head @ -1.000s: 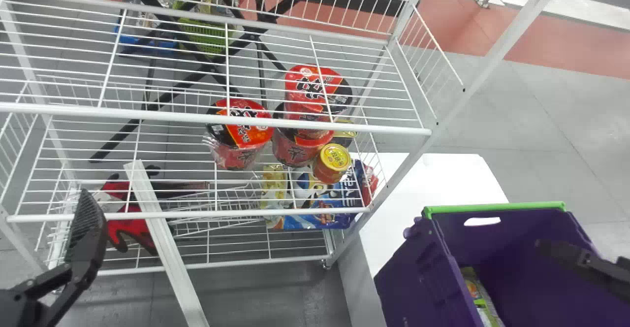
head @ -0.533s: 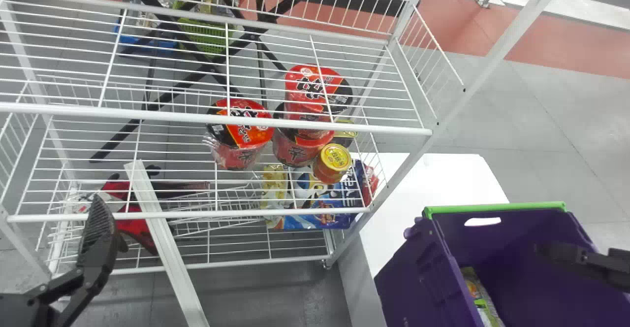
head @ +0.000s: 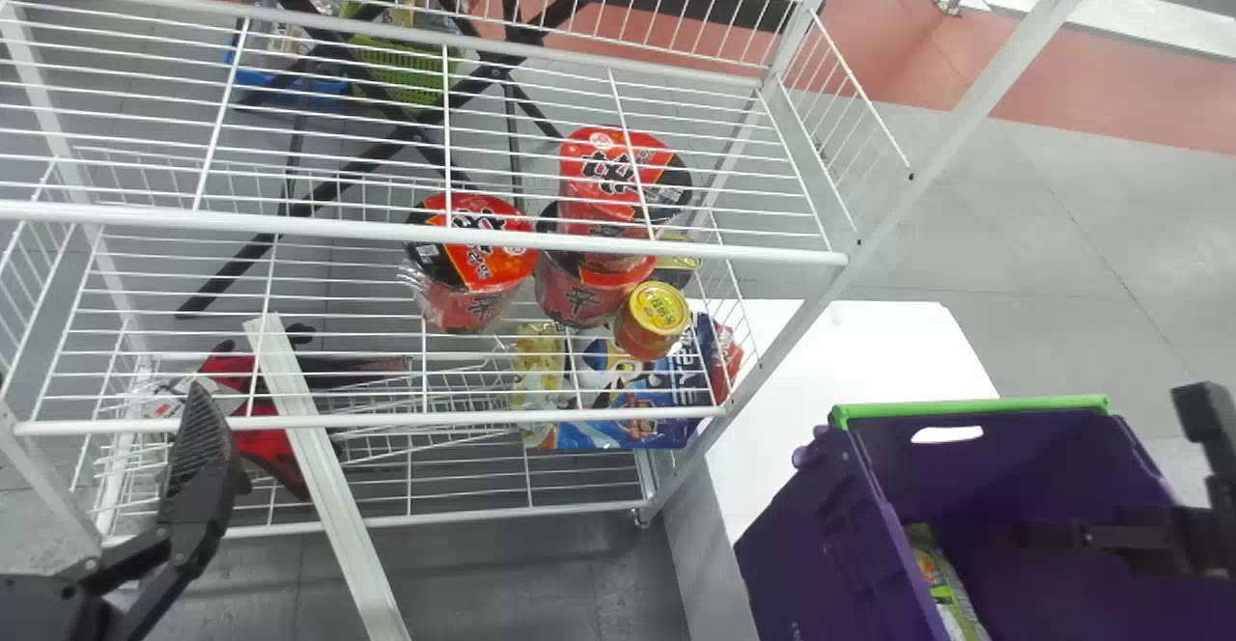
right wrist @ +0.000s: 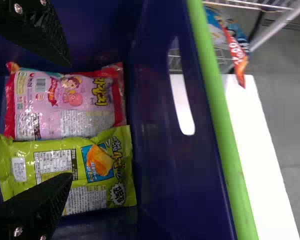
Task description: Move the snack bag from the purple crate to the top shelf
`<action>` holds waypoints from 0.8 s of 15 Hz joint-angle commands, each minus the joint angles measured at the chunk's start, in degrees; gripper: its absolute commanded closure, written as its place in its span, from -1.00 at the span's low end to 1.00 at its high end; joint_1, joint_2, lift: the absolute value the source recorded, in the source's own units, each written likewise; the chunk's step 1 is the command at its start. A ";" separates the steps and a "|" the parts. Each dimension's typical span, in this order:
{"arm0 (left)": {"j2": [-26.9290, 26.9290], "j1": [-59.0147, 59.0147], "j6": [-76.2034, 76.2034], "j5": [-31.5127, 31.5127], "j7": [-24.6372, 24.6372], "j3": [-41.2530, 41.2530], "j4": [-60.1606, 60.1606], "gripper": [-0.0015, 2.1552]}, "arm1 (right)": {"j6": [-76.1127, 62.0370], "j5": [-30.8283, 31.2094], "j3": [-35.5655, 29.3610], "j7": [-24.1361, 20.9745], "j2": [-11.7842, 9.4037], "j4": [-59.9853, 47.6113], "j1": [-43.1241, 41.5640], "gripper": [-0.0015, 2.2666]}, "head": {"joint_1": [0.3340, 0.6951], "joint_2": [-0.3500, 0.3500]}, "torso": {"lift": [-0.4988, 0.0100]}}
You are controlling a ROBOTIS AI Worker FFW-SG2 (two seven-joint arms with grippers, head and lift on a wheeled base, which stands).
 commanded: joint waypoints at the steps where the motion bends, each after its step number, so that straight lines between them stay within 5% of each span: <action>1: 0.03 -0.16 0.00 0.00 0.00 0.02 0.08 -0.94 | -6.55 2.18 3.92 0.45 0.20 3.03 -0.30 -1.00 | 1.00 -1.00 | -0.83; 12: 0.38 -2.10 0.00 1.14 -0.35 0.02 2.71 -0.94 | -15.87 2.80 5.15 0.45 6.80 11.46 0.93 -1.00 | 1.00 -1.00 | -0.83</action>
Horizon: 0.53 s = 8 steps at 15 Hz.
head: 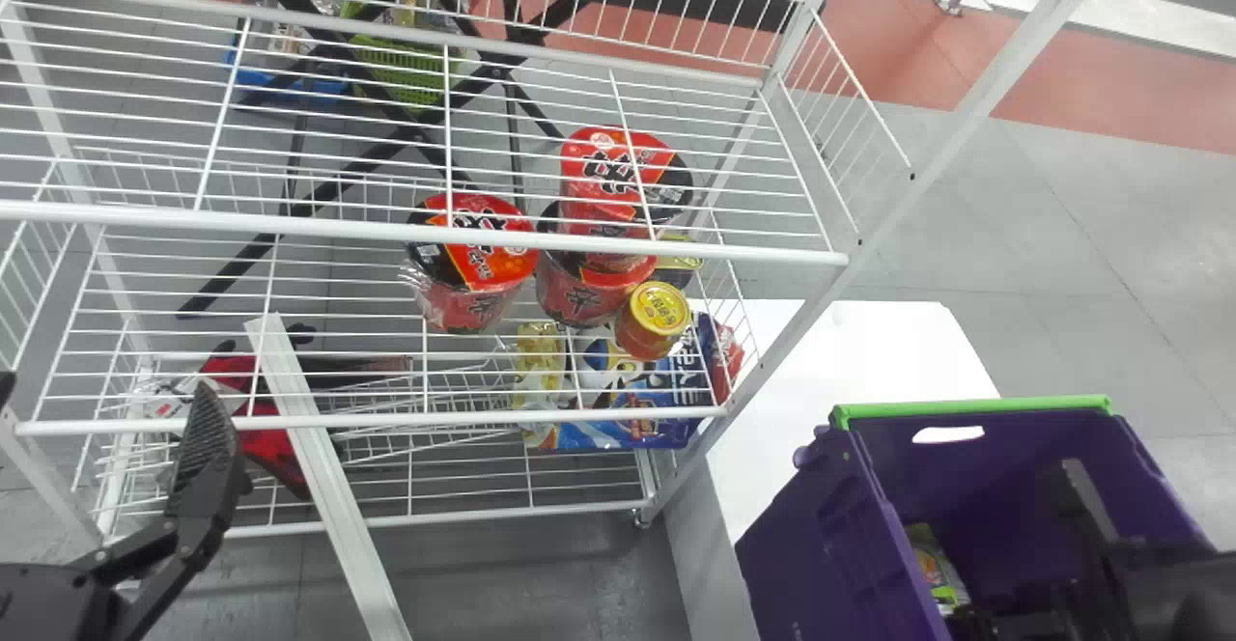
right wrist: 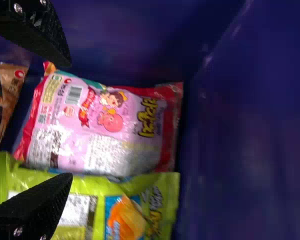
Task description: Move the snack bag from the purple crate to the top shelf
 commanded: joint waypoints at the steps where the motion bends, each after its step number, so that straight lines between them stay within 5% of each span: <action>1: 0.17 -0.32 -0.24 0.41 -0.03 0.00 0.65 -0.94 | 0.05 -0.23 -1.10 0.45 1.42 1.11 0.59 -1.00 | 1.00 -1.00 | -0.83; 8: 0.26 -0.85 -1.12 0.85 -0.55 0.00 1.71 -0.94 | -1.71 0.91 -0.75 0.45 1.95 2.69 1.46 -1.00 | 1.00 -1.00 | -0.83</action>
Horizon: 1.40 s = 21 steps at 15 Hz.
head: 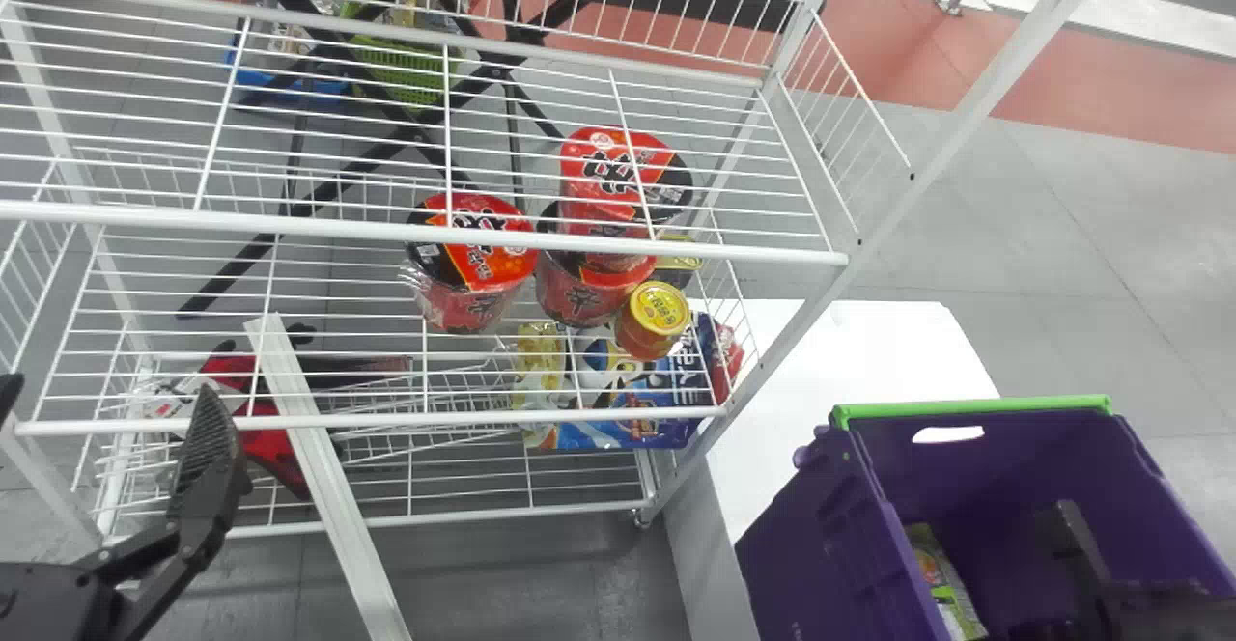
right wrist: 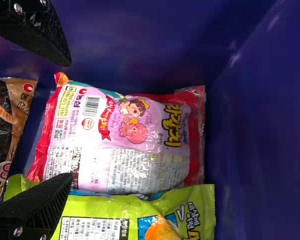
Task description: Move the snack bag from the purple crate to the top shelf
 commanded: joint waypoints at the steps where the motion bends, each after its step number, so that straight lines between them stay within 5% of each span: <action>1: 0.00 0.08 -0.08 0.00 0.01 0.00 0.02 -0.94 | -0.03 0.55 1.22 0.45 0.05 0.09 0.02 -1.00 | 1.00 -1.00 | -0.83; 5: 0.00 0.43 -0.08 -0.09 0.01 -0.35 0.20 -0.94 | 0.14 1.61 3.25 0.45 0.66 0.09 -0.07 -1.00 | 1.00 -1.00 | -0.83; 21: 0.18 0.60 -0.08 -0.18 -0.34 -0.70 0.37 -0.94 | -3.55 2.40 3.86 -12.22 3.48 4.31 -1.12 -1.00 | 1.00 -1.00 | -0.83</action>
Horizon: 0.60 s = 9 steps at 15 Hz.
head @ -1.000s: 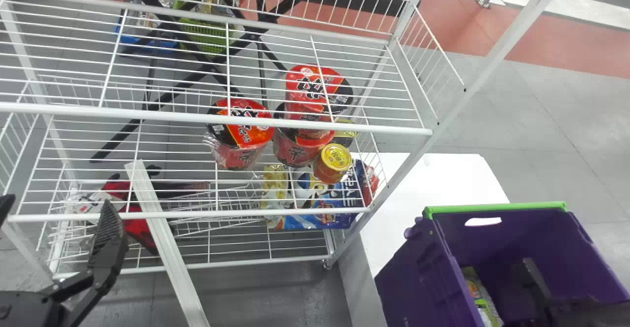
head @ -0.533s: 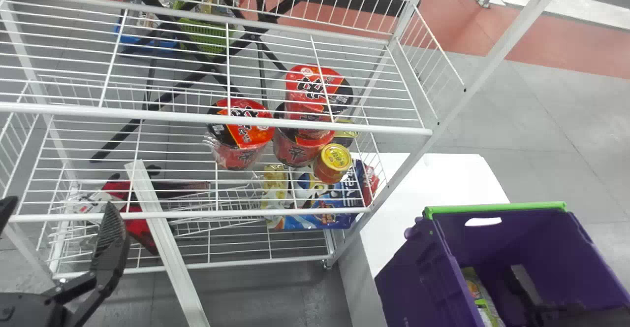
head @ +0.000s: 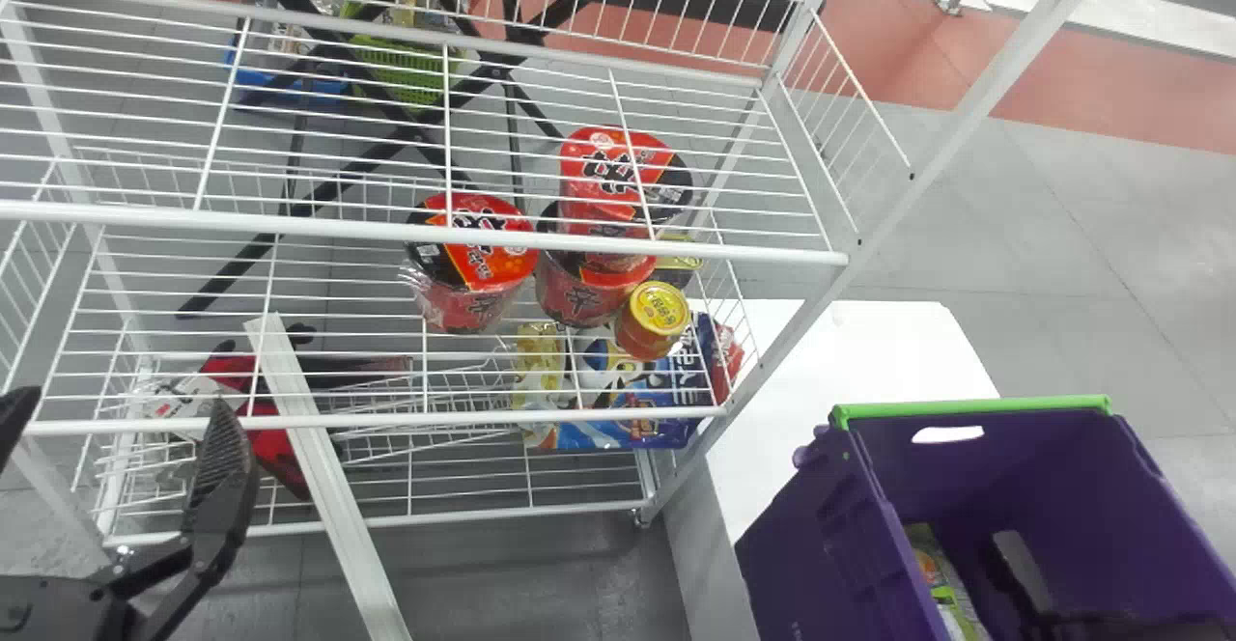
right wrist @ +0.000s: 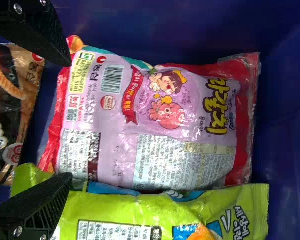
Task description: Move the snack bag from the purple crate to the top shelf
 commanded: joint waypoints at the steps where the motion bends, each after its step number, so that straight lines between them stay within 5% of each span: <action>1: 0.00 0.14 0.00 0.01 0.01 0.09 -0.01 -0.94 | 0.00 -0.25 0.33 -1.17 0.69 0.27 -0.83 -1.00 | 1.00 -1.00 | -0.83; 9: 0.09 0.49 -0.53 0.01 0.10 0.18 0.08 -0.94 | -1.41 0.19 1.82 -4.69 1.04 2.73 -2.23 -0.90 | 1.00 -1.00 | -0.83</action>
